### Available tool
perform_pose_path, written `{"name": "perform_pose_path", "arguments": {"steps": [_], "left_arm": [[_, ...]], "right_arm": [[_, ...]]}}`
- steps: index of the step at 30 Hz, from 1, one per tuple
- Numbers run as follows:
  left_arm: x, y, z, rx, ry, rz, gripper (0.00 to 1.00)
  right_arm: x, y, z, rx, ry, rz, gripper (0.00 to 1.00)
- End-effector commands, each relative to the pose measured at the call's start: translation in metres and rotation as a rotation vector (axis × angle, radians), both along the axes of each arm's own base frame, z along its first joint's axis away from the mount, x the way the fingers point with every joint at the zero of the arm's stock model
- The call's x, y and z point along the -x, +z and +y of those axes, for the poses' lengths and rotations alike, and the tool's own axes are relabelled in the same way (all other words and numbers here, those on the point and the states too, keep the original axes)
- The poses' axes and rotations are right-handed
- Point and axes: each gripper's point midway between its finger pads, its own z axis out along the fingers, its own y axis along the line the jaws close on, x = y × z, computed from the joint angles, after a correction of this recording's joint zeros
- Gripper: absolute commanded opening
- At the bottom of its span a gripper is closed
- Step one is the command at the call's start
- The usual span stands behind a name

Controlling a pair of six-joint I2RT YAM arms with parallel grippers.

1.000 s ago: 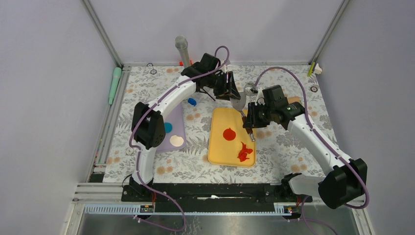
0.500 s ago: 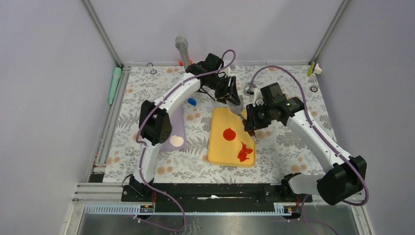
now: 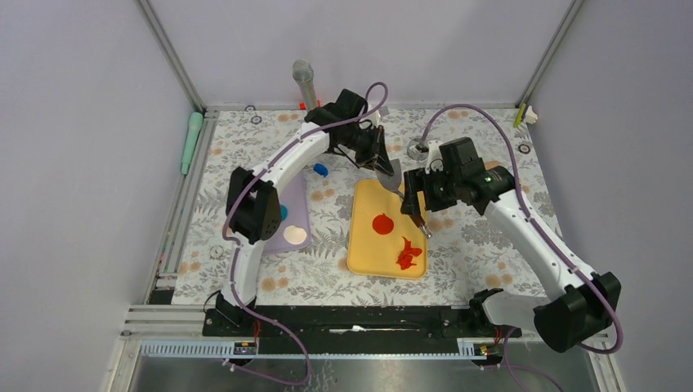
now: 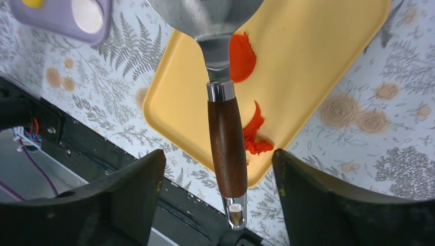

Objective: Roll out the dumpling wrappers from the dough
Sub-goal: Pick up the spatula from the center of the board.

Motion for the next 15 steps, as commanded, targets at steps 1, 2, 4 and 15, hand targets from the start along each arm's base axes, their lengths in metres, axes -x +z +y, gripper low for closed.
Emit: {"name": "perform_pose_path", "arguments": {"steps": [1, 2, 4, 15], "left_arm": [[-0.009, 0.091, 0.018, 0.17, 0.074, -0.205, 0.0], [-0.01, 0.102, 0.024, 0.192, 0.088, -0.243, 0.0], [-0.011, 0.121, 0.035, 0.228, 0.104, -0.322, 0.0], [-0.005, 0.185, 0.066, 0.452, 0.237, -0.538, 0.0]], "right_arm": [[-0.02, 0.053, 0.005, -0.113, -0.08, -0.194, 0.88], [-0.023, 0.064, 0.005, -0.158, -0.107, -0.217, 0.9], [-0.036, 0.083, -0.003, -0.263, -0.199, -0.255, 0.91], [-0.039, 0.151, 0.011, -1.024, -0.23, -0.204, 0.96]]}}
